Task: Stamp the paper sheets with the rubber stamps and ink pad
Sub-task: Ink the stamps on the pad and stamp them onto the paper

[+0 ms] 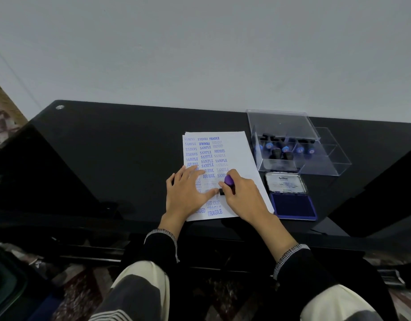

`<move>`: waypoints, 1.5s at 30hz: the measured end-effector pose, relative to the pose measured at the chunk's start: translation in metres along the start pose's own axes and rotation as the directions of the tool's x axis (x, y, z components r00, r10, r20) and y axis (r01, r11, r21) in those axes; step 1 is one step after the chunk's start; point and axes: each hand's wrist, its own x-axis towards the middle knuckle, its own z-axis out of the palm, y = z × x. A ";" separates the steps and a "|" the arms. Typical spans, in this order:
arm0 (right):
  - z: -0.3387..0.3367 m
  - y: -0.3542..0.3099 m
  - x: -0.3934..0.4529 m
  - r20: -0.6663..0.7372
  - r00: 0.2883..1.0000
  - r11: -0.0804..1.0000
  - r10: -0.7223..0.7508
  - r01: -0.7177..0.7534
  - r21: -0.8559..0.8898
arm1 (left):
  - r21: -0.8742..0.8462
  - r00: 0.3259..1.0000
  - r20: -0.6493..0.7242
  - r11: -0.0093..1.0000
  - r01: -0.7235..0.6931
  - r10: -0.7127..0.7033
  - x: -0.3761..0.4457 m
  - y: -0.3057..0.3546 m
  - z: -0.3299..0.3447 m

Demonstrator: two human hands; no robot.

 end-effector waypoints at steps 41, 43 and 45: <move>0.022 0.003 -0.017 -0.084 0.996 0.999 -0.039 0.040 0.013 | -0.075 0.980 -0.106 0.984 0.161 -0.168 -0.005 0.006 -0.003; 0.020 0.001 -0.013 -0.067 0.997 0.999 -0.033 0.034 0.014 | -0.069 0.980 -0.108 0.985 0.160 -0.167 -0.005 0.006 -0.002; 0.017 0.000 -0.007 -0.041 0.999 0.999 -0.025 0.026 0.027 | -0.065 0.980 -0.105 0.985 0.160 -0.167 -0.004 0.005 -0.002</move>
